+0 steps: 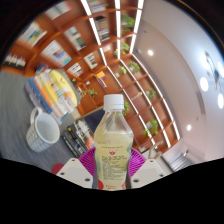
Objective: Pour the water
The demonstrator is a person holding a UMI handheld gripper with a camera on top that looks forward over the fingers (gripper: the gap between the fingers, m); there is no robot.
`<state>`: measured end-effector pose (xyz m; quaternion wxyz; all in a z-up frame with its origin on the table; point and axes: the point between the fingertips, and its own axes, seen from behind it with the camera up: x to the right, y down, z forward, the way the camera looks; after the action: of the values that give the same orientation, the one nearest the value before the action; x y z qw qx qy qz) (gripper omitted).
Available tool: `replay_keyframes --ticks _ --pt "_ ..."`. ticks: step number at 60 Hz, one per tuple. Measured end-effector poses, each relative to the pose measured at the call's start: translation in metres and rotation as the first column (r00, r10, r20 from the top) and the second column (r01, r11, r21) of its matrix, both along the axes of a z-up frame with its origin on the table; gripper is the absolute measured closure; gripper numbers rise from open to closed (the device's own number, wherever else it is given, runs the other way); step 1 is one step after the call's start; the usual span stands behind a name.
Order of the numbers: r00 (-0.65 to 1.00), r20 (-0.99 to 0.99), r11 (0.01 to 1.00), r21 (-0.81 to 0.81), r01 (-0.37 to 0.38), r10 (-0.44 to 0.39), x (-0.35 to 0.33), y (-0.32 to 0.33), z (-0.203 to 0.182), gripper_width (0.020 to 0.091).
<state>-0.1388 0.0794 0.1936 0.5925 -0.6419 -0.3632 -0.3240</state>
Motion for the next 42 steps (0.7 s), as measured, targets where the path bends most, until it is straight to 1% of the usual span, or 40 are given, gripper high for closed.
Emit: replay_keyframes --ticks 4,5,9,11,12,16,18,24,31,36,37,42 --pt "0.961 -0.276 0.999 -0.048 -0.017 0.003 -0.002 -0.001 -0.003 0.0727" --pt "0.941 -0.340 0.998 -0.055 -0.019 -0.001 -0.010 -0.001 -0.009 0.0727" --pt "0.840 -0.542 0.994 -0.087 -0.060 0.003 -0.007 0.005 -0.017 0.0728" --pt "0.782 -0.623 0.993 -0.099 -0.069 -0.008 -0.014 0.003 -0.022 0.0729" --pt "0.759 -0.651 0.991 -0.108 -0.081 -0.009 -0.003 0.003 -0.022 0.0729" --pt "0.656 -0.754 0.986 -0.125 -0.109 -0.023 0.002 0.004 -0.033 0.0730" --pt "0.616 -0.787 0.984 -0.135 -0.112 -0.038 -0.009 0.009 -0.048 0.0728" --pt "0.547 -0.835 0.983 -0.146 -0.113 -0.061 0.001 0.014 -0.065 0.0730" --pt "0.535 -0.843 0.986 -0.130 -0.099 -0.057 0.002 0.024 -0.081 0.0720" --pt "0.533 -0.841 0.982 -0.165 -0.094 -0.090 0.002 0.025 -0.102 0.0717" --pt "0.529 -0.847 0.986 -0.134 -0.097 -0.063 0.001 0.027 -0.097 0.0716" --pt "0.539 -0.841 0.989 -0.119 -0.091 -0.052 0.004 0.021 -0.098 0.0717"
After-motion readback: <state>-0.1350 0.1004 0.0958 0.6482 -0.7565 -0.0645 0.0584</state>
